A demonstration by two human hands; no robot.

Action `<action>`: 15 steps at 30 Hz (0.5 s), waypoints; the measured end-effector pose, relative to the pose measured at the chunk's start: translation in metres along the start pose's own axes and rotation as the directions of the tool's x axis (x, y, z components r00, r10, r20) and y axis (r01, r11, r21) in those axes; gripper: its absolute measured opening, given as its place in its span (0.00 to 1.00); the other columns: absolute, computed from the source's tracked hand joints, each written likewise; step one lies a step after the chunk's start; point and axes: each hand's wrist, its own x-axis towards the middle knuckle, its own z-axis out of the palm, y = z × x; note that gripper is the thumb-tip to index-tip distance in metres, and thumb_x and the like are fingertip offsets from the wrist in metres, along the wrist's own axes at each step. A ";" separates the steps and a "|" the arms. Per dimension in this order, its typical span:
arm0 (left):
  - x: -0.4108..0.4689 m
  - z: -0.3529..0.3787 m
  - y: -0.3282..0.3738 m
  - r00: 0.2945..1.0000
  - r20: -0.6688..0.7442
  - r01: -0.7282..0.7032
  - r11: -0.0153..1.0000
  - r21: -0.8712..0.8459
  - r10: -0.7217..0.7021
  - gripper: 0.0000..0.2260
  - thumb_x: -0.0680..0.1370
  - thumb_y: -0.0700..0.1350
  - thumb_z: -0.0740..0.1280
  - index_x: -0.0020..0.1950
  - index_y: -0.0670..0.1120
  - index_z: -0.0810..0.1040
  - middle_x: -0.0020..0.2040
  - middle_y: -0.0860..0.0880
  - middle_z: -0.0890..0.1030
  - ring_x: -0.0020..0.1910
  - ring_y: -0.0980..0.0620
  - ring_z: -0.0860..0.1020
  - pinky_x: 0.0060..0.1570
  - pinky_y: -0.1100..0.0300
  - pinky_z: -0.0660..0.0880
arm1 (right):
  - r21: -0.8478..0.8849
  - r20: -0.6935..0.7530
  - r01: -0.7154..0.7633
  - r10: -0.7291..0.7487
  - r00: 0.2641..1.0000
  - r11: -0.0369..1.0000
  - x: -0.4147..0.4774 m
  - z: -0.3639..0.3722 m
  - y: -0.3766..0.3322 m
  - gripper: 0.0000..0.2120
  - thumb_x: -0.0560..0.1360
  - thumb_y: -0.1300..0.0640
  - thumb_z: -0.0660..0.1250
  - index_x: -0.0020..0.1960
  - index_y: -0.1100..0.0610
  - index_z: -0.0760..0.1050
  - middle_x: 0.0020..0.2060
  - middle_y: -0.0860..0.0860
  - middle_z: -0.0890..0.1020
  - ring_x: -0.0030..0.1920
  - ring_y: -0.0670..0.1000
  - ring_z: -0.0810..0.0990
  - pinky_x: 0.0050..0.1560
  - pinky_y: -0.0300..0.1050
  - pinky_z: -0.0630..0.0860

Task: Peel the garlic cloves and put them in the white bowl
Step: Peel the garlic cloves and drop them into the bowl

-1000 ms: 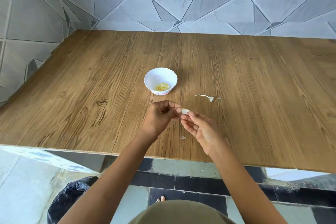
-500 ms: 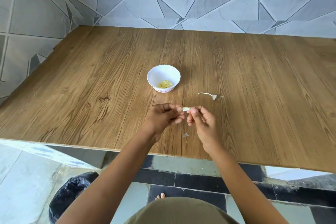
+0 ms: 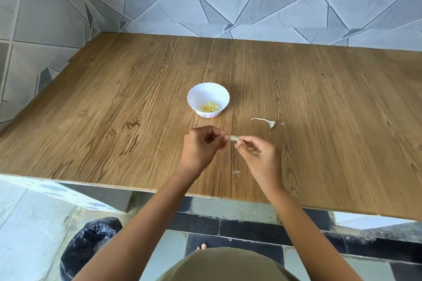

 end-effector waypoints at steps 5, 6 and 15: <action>0.001 -0.002 -0.001 0.999 0.029 -0.020 0.999 0.037 0.019 0.03 0.73 0.37 0.72 0.41 0.43 0.82 0.35 0.42 0.83 0.36 0.45 0.80 0.46 0.47 0.78 | -0.091 0.060 0.085 -0.079 0.995 0.992 0.005 -0.003 0.002 0.06 0.69 0.68 0.72 0.44 0.60 0.83 0.34 0.48 0.83 0.36 0.43 0.80 0.35 0.34 0.76; 0.001 -0.003 -0.001 0.999 0.035 -0.019 0.999 0.037 0.018 0.02 0.73 0.37 0.72 0.41 0.43 0.82 0.35 0.41 0.83 0.37 0.43 0.80 0.46 0.48 0.78 | -0.090 0.072 0.084 -0.078 0.994 0.992 0.006 -0.003 0.003 0.06 0.69 0.68 0.71 0.44 0.59 0.83 0.33 0.48 0.83 0.35 0.45 0.80 0.35 0.37 0.77; -0.001 -0.008 -0.004 0.961 0.186 0.258 0.906 -0.335 -0.205 0.02 0.75 0.36 0.68 0.46 0.40 0.80 0.35 0.47 0.83 0.35 0.54 0.80 0.41 0.61 0.75 | 0.301 0.245 -0.304 0.235 0.941 0.904 0.005 -0.006 -0.008 0.06 0.74 0.67 0.67 0.44 0.57 0.80 0.31 0.48 0.84 0.33 0.44 0.81 0.35 0.34 0.77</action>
